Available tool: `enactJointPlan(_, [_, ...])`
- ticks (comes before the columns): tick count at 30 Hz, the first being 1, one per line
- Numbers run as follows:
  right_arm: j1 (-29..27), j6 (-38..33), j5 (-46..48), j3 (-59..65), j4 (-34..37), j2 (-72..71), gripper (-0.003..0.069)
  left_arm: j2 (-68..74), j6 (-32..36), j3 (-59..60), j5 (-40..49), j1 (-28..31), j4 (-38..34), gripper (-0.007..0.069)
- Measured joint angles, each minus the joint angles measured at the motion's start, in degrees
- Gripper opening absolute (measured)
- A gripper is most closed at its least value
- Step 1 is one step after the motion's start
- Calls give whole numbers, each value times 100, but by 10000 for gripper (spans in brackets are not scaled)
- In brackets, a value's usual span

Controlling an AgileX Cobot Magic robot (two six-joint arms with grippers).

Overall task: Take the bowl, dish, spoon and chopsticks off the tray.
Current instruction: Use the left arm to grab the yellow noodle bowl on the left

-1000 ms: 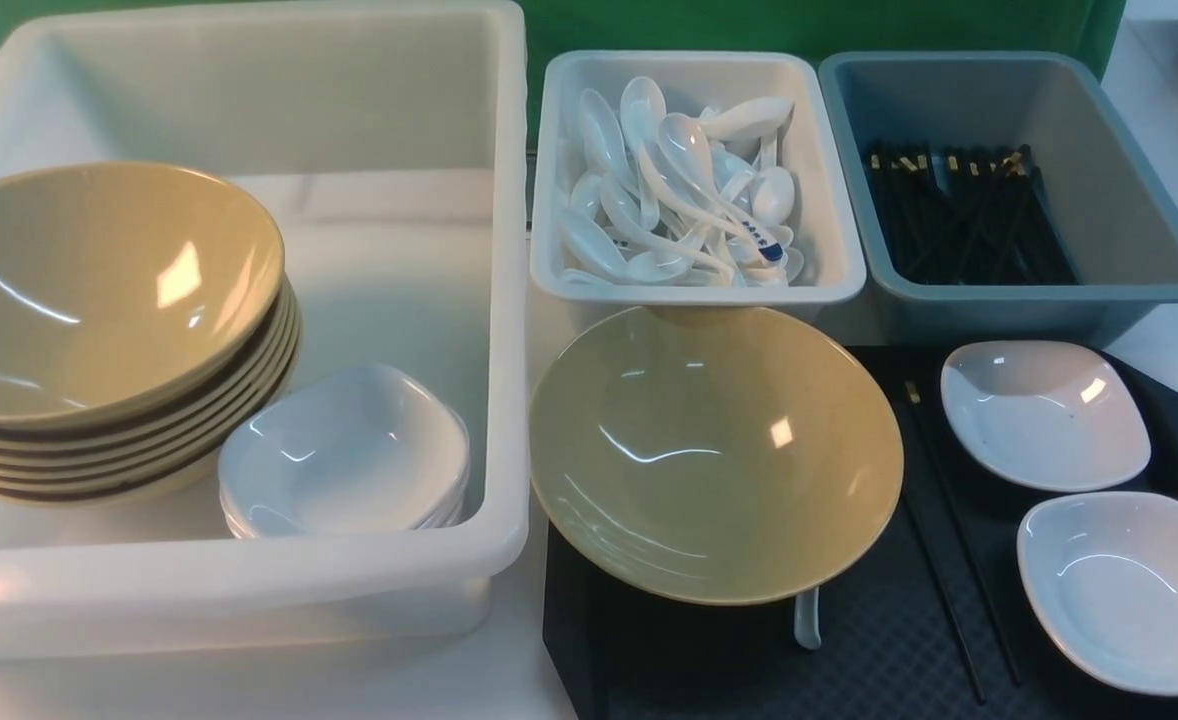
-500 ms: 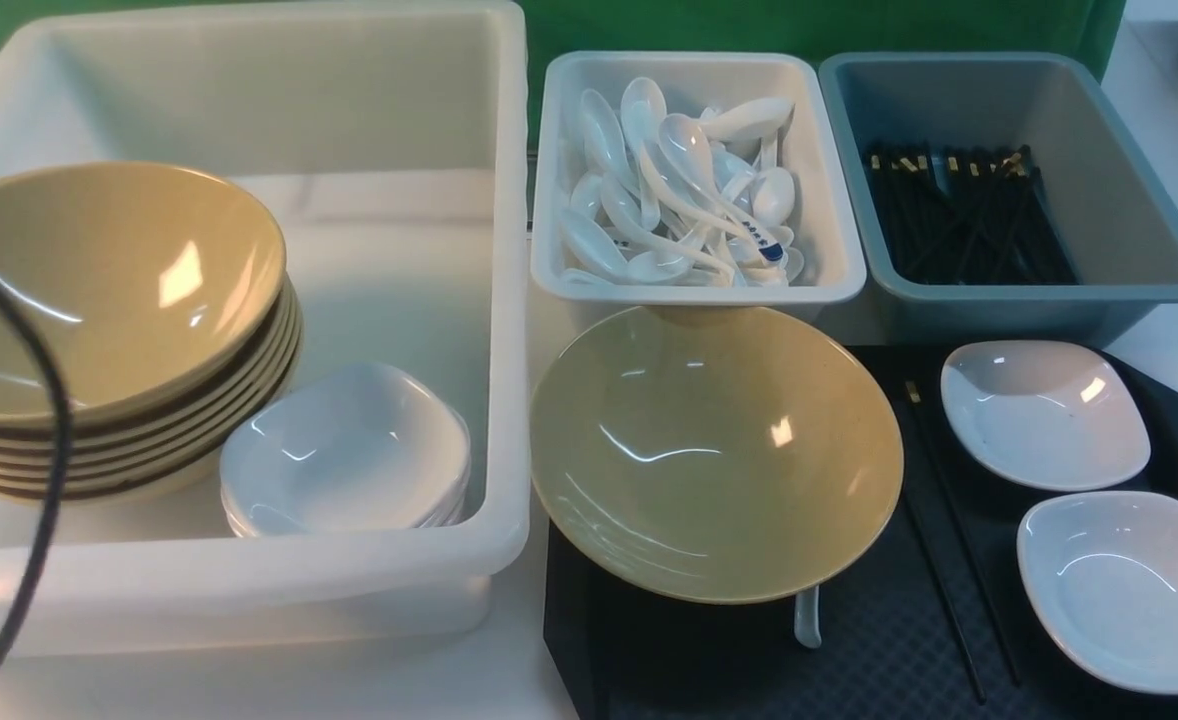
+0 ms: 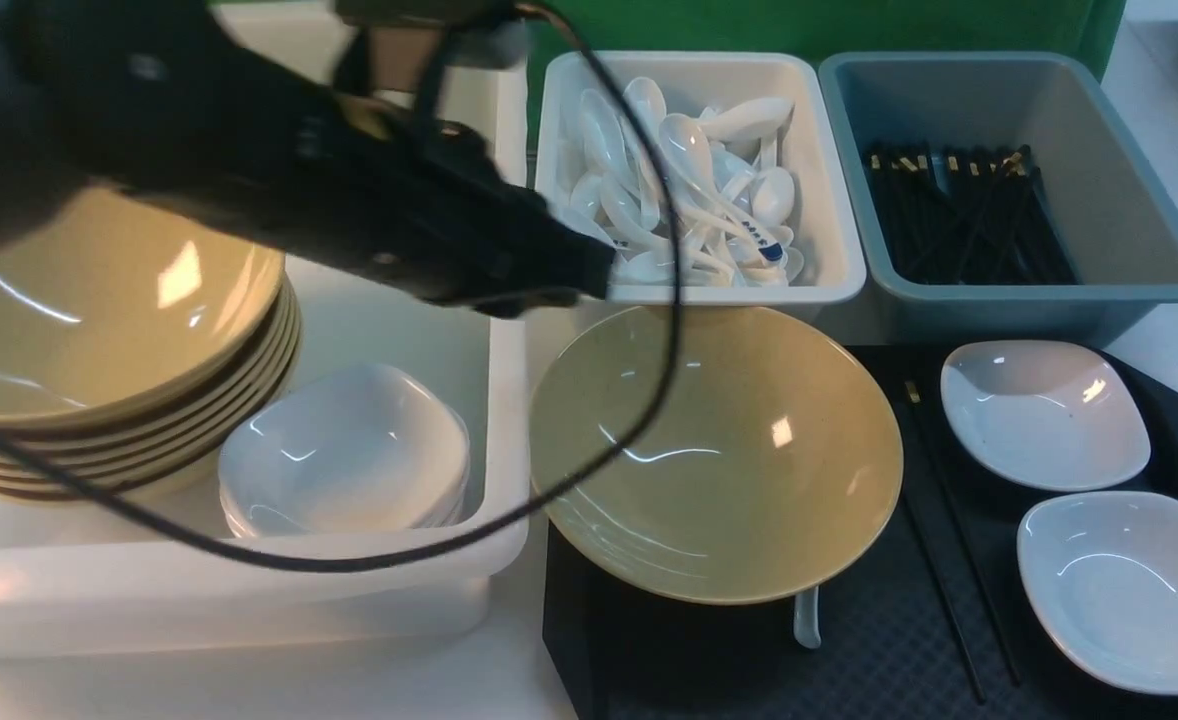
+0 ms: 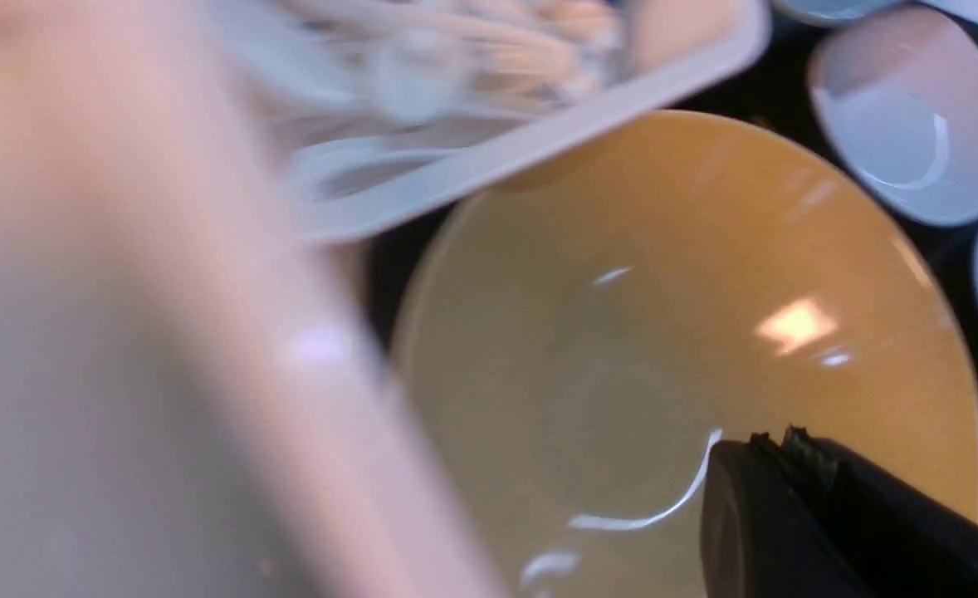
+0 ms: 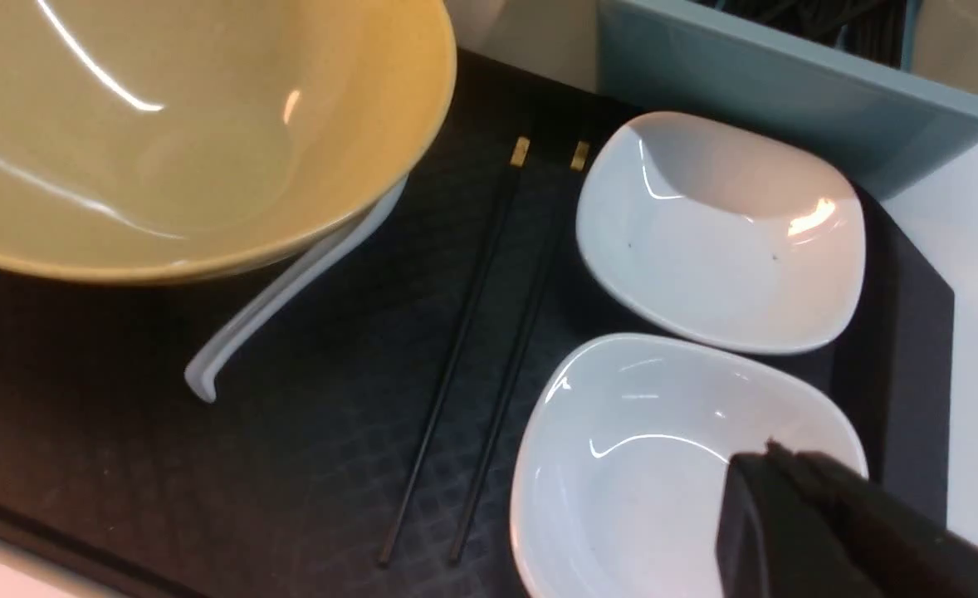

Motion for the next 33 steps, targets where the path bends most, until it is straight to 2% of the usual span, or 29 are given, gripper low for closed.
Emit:
enactJointPlan(1, [0, 23, 6, 0, 10, 0, 34, 297, 6, -144, -66, -224, 20, -8])
enactJointPlan(7, [0, 53, 17, 0, 40, 0, 34, 1408, -84, -675, -40, -737, 207, -8])
enactJointPlan(14, [16, 59, 55, 0, 86, 0, 34, 2555, -136, -1439, 349, -1089, 314, -8])
enactJointPlan(22, [179, 63, 55, 0, 99, 0, 34, 3380, -99, -2390, 1079, -1417, -178, -8])
enactJointPlan(27, [179, 63, 33, 0, 99, 0, 34, 3432, 354, -2897, 1321, -1633, -456, 0])
enactJointPlan(30, [179, 63, 27, 0, 99, 0, 38, 3426, 470, -3403, 1803, -1624, -251, 40])
enactJointPlan(33, [179, 63, 27, 0, 100, 0, 38, 3422, 422, -3833, 2289, -1509, 379, 124])
